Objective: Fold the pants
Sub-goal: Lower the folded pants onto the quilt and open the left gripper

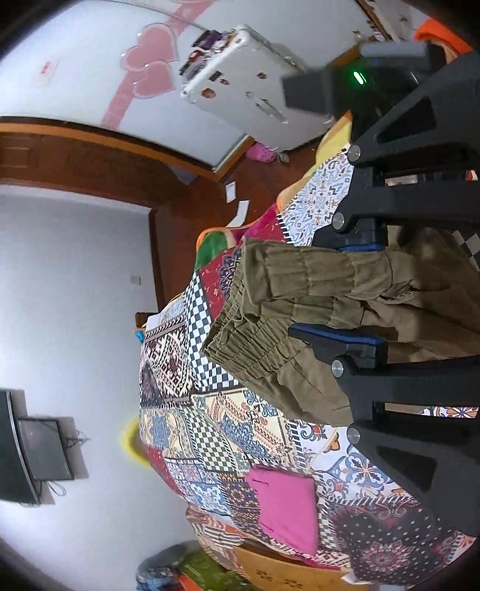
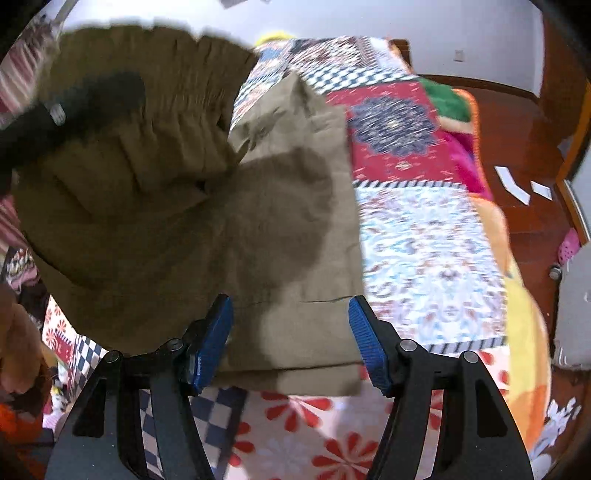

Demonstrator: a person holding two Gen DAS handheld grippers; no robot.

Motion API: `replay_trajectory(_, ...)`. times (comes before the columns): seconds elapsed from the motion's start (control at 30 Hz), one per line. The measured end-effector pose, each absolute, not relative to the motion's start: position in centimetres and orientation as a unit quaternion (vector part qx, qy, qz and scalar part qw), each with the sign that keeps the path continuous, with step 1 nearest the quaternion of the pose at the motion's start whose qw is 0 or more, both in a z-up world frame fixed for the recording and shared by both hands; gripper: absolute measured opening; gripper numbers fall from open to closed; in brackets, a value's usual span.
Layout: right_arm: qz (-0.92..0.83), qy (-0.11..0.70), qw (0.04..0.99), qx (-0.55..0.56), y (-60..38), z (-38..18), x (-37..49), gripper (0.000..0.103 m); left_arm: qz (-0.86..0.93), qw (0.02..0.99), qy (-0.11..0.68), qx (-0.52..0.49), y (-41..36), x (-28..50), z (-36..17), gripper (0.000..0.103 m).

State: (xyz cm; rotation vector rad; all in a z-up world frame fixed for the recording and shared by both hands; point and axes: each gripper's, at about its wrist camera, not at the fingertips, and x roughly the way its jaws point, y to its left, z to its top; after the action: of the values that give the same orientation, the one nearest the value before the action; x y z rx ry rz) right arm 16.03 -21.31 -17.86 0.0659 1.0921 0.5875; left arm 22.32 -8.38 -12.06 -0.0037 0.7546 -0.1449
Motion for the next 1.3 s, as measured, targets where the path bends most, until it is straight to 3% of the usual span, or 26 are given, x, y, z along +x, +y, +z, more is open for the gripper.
replay_trajectory(0.67, 0.181, 0.474, 0.86, 0.052, -28.4, -15.6, 15.2, 0.062, -0.118, 0.859, 0.497, 0.016, -13.4, 25.4, -19.9, 0.032)
replay_trajectory(0.8, 0.179, 0.47, 0.864, 0.042, -28.1, -15.5, 15.1, 0.062, -0.127, 0.85, 0.511, 0.019, -13.9, 25.3, -21.0, 0.038)
replay_trajectory(0.87, 0.183, 0.47, 0.863, 0.042, -27.9, -15.4, 15.0, 0.062, -0.132, 0.849, 0.51, 0.03, -14.3, 25.1, -21.2, 0.045)
replay_trajectory(0.93, 0.186, 0.471, 0.861, 0.043, -27.6, -15.5, 15.0, 0.062, -0.142, 0.848, 0.509, 0.042, -14.7, 24.5, -21.3, 0.059)
replay_trajectory(1.0, 0.185, 0.471, 0.861, 0.04, -27.3, -15.4, 14.9, 0.062, -0.144, 0.849, 0.505, 0.05, -14.9, 24.1, -21.3, 0.065)
replay_trajectory(1.3, 0.193, 0.464, 0.863, 0.045, -26.8, -14.6, 14.3, 0.063, -0.152, 0.854, 0.497, 0.025, -12.7, 20.8, -20.1, 0.067)
